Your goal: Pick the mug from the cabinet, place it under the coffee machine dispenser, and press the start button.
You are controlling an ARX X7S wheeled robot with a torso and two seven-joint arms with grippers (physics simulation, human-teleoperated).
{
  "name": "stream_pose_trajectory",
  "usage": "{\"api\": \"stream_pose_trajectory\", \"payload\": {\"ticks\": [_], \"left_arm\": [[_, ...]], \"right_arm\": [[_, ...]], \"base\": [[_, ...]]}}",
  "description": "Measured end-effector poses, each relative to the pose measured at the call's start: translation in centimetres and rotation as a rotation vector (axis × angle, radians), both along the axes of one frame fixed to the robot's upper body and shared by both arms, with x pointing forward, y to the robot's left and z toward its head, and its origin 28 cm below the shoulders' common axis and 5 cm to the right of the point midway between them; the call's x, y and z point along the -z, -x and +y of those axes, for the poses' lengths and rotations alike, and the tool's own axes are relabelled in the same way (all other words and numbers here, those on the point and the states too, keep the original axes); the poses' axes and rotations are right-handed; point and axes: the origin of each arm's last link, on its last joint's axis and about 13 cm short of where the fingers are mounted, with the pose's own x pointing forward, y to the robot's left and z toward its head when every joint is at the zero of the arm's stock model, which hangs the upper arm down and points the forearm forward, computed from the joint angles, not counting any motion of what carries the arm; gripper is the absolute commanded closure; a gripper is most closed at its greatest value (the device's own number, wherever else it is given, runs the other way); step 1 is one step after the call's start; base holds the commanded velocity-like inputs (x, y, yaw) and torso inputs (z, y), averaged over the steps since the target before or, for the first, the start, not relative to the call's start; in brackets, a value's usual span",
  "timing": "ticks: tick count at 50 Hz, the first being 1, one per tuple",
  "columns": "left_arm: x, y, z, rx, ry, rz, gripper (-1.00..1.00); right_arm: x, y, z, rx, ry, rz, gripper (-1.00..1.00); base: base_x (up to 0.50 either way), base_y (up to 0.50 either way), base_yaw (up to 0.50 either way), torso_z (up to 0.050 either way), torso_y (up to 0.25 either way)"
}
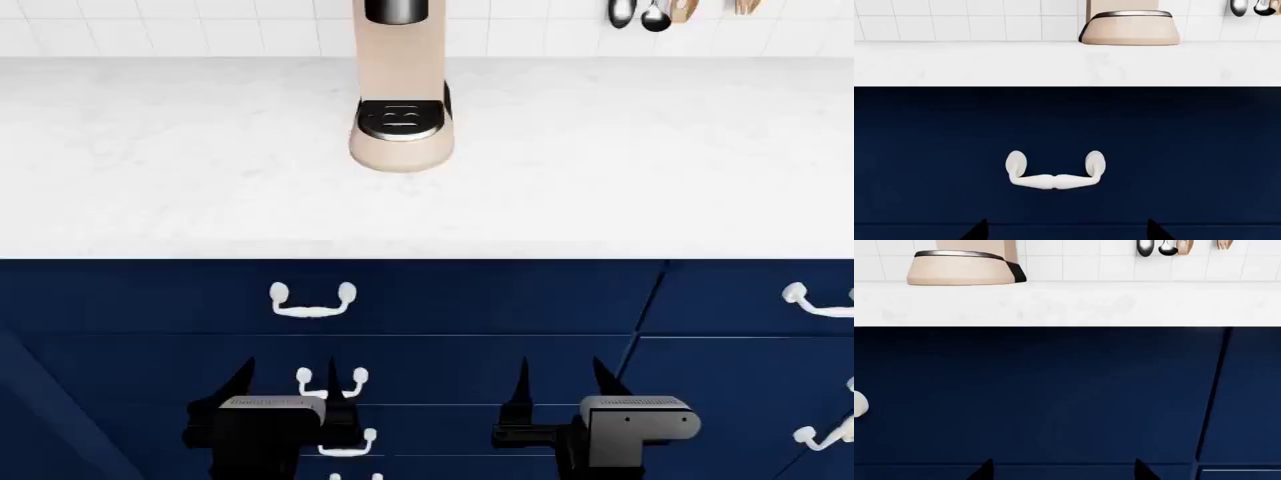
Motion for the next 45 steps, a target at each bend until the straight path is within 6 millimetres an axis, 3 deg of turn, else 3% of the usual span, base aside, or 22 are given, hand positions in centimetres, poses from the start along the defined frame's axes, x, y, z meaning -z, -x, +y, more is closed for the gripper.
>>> {"api": "stream_pose_trajectory", "payload": {"ticks": [36,45], "left_arm": [[-0.76,0.54,0.04,0.032,0.014,-0.004,-1.0],[-0.79,0.7,-0.01,0.037,0.035,-0.008,-1.0]], "right_arm": [[0.43,0.28,0.31,0.0,-0.01,0.011,-1.0],[0.47,0.28,0.3,0.005,0.022,0.018,-1.0]], "base": [[0.0,0.0,0.0,0.05,0.027],[0.0,0.44,0.0,0.0,0.0]]}}
